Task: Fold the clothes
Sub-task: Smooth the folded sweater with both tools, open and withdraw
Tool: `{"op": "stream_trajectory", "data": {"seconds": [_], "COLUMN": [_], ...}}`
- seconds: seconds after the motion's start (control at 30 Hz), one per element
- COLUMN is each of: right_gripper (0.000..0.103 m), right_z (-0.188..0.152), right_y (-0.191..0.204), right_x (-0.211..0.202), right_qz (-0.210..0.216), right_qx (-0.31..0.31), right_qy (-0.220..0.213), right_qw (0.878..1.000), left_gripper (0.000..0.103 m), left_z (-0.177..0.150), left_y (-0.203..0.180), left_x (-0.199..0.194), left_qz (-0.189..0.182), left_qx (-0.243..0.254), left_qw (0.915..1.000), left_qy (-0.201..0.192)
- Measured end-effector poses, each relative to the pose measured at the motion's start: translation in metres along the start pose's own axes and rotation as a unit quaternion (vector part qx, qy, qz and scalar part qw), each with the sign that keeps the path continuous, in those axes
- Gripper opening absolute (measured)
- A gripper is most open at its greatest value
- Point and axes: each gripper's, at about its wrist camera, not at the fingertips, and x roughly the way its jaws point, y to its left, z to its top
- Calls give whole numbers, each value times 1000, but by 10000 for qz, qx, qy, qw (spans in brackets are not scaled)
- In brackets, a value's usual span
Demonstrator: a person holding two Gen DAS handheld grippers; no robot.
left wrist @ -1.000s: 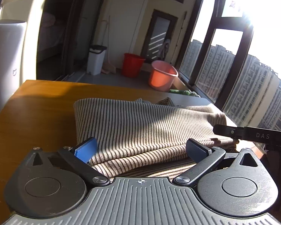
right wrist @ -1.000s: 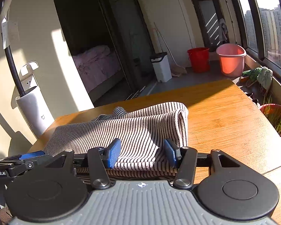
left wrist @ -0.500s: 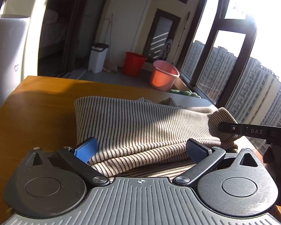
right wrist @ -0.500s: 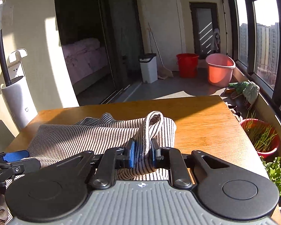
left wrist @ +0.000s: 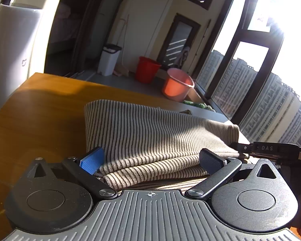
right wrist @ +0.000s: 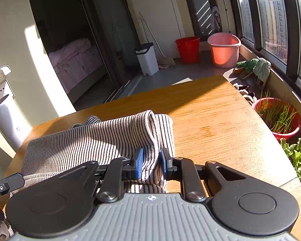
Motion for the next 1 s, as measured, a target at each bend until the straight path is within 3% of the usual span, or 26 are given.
{"op": "stream_trajectory", "data": {"seconds": [0.13,0.2,0.27,0.43,0.53,0.67,0.8,0.87,1.0], "right_gripper": [25,32,39,39,39,42,51,51,52], "right_z": [-2,-7,-18,-51,-44,-24,-11,-16,-28], "right_y": [17,35,52,99,102,86,48,31,24], "right_x": [-28,-45,-55,-45,-38,-53,-26,-15,-18], "right_qz": [-260,-58,175,210,486,835,736,817,911], "right_qx": [-792,-1448,-2055,-3429,-3024,-2087,-866,-402,-393], "right_qy": [-359,-582,-631,-460,-316,-512,-133,66,26], "right_qw": [9959,9877,9765,9380,9514,9731,9934,9958,9951], "left_gripper": [103,103,103,103,103,103,103,103,103], "left_z": [1,3,4,6,10,26,38,37,28], "left_y": [5,10,16,24,26,30,27,21,11], "left_x": [-2,-2,-3,-3,-1,-4,-4,3,19], "left_qz": [-58,-136,-207,-296,-268,129,-515,-737,-426], "left_qx": [-115,-260,-413,-621,-599,-486,-586,-514,196], "left_qw": [9999,9995,9989,9976,9978,9987,9968,9952,9971], "left_qy": [-28,-64,-88,-112,-50,-27,184,392,606]}}
